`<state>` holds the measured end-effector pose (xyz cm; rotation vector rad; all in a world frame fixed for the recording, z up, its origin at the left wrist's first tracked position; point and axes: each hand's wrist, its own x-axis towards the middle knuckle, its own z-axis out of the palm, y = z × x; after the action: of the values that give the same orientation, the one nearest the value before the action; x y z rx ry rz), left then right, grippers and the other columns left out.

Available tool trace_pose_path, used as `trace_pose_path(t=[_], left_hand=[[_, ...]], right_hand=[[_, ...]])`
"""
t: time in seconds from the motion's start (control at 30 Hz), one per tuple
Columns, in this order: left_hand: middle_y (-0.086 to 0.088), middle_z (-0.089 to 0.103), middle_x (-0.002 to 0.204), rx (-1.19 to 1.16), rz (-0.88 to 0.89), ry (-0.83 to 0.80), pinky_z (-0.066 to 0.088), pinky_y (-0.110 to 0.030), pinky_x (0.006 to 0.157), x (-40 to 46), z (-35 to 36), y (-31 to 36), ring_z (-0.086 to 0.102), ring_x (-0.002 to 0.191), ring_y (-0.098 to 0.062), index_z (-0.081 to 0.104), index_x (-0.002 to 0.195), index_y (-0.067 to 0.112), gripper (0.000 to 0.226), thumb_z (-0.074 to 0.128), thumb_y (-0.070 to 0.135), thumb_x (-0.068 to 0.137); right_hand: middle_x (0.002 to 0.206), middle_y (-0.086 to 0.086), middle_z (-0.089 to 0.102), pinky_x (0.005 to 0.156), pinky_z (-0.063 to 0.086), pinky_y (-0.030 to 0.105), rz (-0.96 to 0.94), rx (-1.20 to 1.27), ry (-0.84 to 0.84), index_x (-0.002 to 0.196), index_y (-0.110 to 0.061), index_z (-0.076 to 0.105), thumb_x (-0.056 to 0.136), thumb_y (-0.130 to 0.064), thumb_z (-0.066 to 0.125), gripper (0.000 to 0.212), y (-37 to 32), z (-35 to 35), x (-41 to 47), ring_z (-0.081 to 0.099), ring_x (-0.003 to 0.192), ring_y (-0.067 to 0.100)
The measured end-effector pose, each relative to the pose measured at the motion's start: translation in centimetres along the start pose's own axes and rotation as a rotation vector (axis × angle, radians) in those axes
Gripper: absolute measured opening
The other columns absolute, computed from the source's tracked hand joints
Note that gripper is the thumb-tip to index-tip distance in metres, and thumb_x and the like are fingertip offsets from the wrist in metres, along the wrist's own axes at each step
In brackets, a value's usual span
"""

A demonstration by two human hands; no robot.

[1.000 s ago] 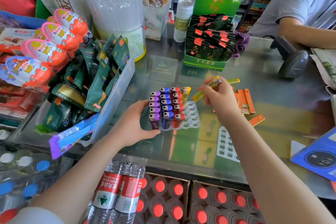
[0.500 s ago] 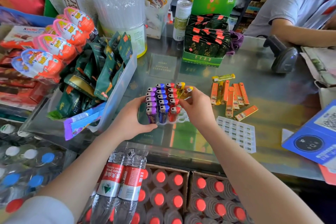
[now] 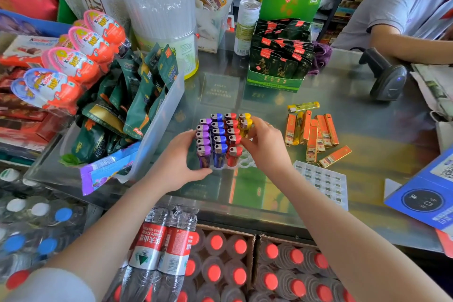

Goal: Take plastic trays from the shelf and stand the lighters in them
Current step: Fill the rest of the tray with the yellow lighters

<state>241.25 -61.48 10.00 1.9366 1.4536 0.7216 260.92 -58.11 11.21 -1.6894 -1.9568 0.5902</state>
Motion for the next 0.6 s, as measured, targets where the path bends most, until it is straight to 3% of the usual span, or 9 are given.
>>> trace_pose_path(t=[0.13,0.2,0.27,0.33,0.4,0.5,0.6], left_hand=[[0.012,0.056,0.111,0.01,-0.009,-0.016,0.038,-0.024,0.089,1.1,0.2,-0.2,0.048,0.107,-0.005,0.051,0.114,0.027,0.056,0.078,0.025,0.065],[0.014,0.054,0.11,0.014,-0.015,-0.023,0.034,-0.013,0.087,1.7,0.2,0.2,0.047,0.105,-0.003,0.051,0.114,0.026,0.056,0.078,0.024,0.066],[0.02,0.051,0.103,0.021,-0.018,-0.026,0.03,-0.002,0.08,2.1,0.3,0.7,0.045,0.098,0.002,0.052,0.11,0.026,0.052,0.078,0.021,0.066],[0.028,0.048,0.097,0.014,-0.024,-0.029,0.031,0.0,0.075,2.5,0.4,1.1,0.046,0.089,0.01,0.051,0.106,0.031,0.049,0.078,0.02,0.066],[0.031,0.047,0.094,-0.007,-0.023,-0.03,0.032,0.001,0.071,2.7,0.5,1.4,0.045,0.089,0.02,0.048,0.103,0.034,0.05,0.078,0.018,0.066],[0.029,0.048,0.092,-0.016,-0.011,-0.027,0.031,0.005,0.07,3.1,0.7,1.6,0.041,0.088,0.029,0.052,0.101,0.026,0.045,0.078,0.015,0.066],[0.027,0.049,0.092,-0.005,-0.007,-0.04,0.03,0.005,0.071,3.3,0.8,1.6,0.041,0.089,0.028,0.054,0.101,0.022,0.043,0.078,0.016,0.066]], right_hand=[[0.094,0.008,0.063,0.069,0.039,0.027,-0.004,-0.008,-0.036,0.117,-0.009,0.051,0.082,-0.018,0.066,0.039,0.5,-0.8,1.1,0.052,0.078,0.019],[0.097,0.002,0.059,0.074,0.043,0.029,-0.005,-0.011,-0.151,0.131,-0.013,0.04,0.08,-0.022,0.069,0.059,0.9,-2.1,1.9,0.052,0.079,0.017],[0.104,-0.002,0.057,0.08,0.044,0.027,-0.021,-0.065,-0.259,0.133,-0.014,0.042,0.08,-0.023,0.069,0.06,2.0,-3.9,2.9,0.051,0.081,0.013],[0.113,0.003,0.06,0.082,0.042,0.024,-0.038,-0.111,-0.184,0.121,-0.013,0.056,0.086,-0.019,0.062,0.036,3.7,-5.5,3.9,0.052,0.084,0.014],[0.115,0.009,0.063,0.08,0.039,0.022,0.029,-0.116,0.0,0.112,-0.011,0.062,0.09,-0.013,0.052,0.025,5.5,-6.6,5.0,0.057,0.09,0.02],[0.119,0.013,0.061,0.087,0.045,0.034,0.134,-0.219,0.113,0.113,-0.009,0.062,0.089,-0.004,0.045,0.03,7.3,-7.3,6.6,0.056,0.105,0.031],[0.123,0.011,0.059,0.086,0.05,0.042,0.147,-0.427,0.006,0.122,-0.014,0.057,0.078,0.013,0.043,0.054,8.1,-7.7,7.6,0.054,0.111,0.034]])
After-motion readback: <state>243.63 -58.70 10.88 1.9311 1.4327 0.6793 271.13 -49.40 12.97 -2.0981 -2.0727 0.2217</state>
